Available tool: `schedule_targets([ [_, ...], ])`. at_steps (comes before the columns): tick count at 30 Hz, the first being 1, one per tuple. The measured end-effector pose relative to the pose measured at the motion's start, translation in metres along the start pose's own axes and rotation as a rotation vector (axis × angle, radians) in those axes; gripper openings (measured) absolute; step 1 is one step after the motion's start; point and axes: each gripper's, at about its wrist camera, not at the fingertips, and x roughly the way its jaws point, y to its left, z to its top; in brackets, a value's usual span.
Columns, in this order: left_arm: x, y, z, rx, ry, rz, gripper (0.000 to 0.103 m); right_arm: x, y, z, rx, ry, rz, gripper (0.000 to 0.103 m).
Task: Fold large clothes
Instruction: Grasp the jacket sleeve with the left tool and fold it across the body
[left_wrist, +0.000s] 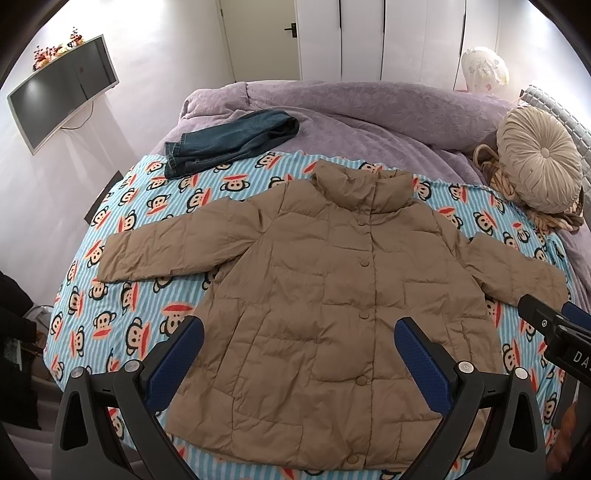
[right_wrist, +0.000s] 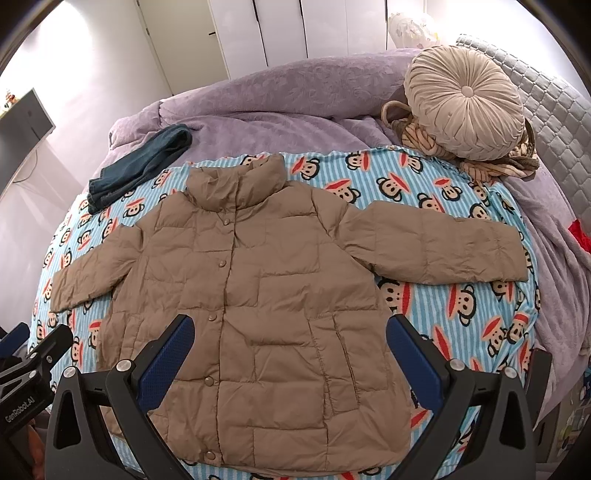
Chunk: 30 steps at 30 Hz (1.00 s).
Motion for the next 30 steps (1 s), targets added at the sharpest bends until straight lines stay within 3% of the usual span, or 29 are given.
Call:
schedule_targets([
  [9, 0.003, 0.003, 0.004, 0.030, 0.000, 0.015, 0.103, 0.009, 0.000, 0.007, 0.044, -0.055, 0.099, 0.103],
  [13, 0.016, 0.013, 0.014, 0.023, 0.037, 0.006, 0.103, 0.021, 0.001, 0.009, 0.080, 0.040, 0.129, 0.103],
  [17, 0.039, 0.040, 0.015, -0.037, 0.108, -0.059, 0.103, 0.030, 0.014, 0.006, 0.075, 0.117, 0.133, 0.103],
  [21, 0.069, 0.082, 0.013, -0.130, 0.155, -0.096, 0.103, 0.045, 0.034, 0.005, 0.043, 0.138, 0.124, 0.103],
  [26, 0.132, 0.158, 0.008, -0.263, 0.223, -0.169, 0.103, 0.079, 0.075, 0.004, 0.053, 0.182, 0.200, 0.103],
  [30, 0.189, 0.228, 0.003, -0.385, 0.218, -0.213, 0.103, 0.112, 0.118, 0.004, 0.077, 0.225, 0.240, 0.103],
])
